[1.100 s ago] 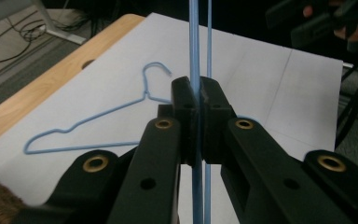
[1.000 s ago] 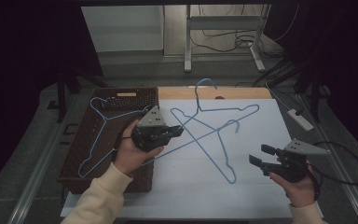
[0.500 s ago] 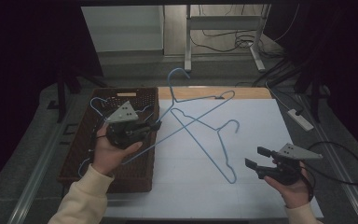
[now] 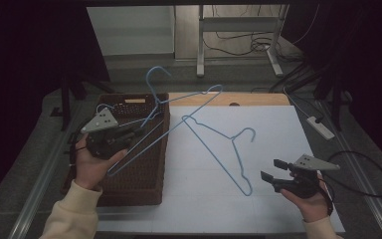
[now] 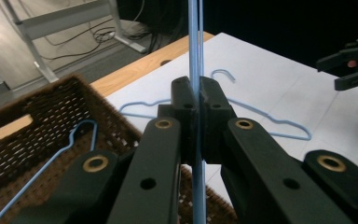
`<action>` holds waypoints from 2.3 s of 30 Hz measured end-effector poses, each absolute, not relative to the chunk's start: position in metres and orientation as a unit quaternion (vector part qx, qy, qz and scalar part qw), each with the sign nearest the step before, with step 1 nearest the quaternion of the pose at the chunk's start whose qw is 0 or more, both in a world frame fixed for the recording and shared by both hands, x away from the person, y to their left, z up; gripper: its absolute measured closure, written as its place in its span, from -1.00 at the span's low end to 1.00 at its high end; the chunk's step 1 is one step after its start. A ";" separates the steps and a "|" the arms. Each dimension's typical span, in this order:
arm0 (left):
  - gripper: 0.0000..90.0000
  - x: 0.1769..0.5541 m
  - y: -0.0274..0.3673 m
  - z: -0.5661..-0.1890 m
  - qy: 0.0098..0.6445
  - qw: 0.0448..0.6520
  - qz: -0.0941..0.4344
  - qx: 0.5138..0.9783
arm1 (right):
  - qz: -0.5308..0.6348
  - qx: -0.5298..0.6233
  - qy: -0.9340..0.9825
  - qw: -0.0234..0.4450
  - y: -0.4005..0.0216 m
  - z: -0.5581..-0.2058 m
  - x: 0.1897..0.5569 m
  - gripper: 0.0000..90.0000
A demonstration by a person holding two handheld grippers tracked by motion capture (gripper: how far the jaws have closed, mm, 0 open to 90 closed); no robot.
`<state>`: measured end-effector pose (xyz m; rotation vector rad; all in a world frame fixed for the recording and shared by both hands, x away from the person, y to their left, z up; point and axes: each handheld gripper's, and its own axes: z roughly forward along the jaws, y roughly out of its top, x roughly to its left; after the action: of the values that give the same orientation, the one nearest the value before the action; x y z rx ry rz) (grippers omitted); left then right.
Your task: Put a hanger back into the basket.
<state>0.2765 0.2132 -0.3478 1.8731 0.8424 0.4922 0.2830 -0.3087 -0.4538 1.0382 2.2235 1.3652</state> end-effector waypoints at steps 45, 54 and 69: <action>0.93 0.293 0.304 -0.393 0.466 0.419 0.225 0.746 | 0.463 0.369 0.790 0.157 -0.308 -0.462 0.286 -0.35; 0.93 0.302 0.309 -0.409 0.478 0.397 0.203 0.757 | 0.461 0.372 0.791 0.156 -0.308 -0.463 0.287 -0.35; 0.93 0.320 0.298 -0.433 0.485 0.356 0.162 0.782 | 0.459 0.372 0.792 0.154 -0.308 -0.464 0.287 -0.35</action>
<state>0.3203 0.2977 -0.4329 2.0213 1.2523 0.4189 0.2870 -0.3075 -0.4641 1.0676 2.2705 1.3157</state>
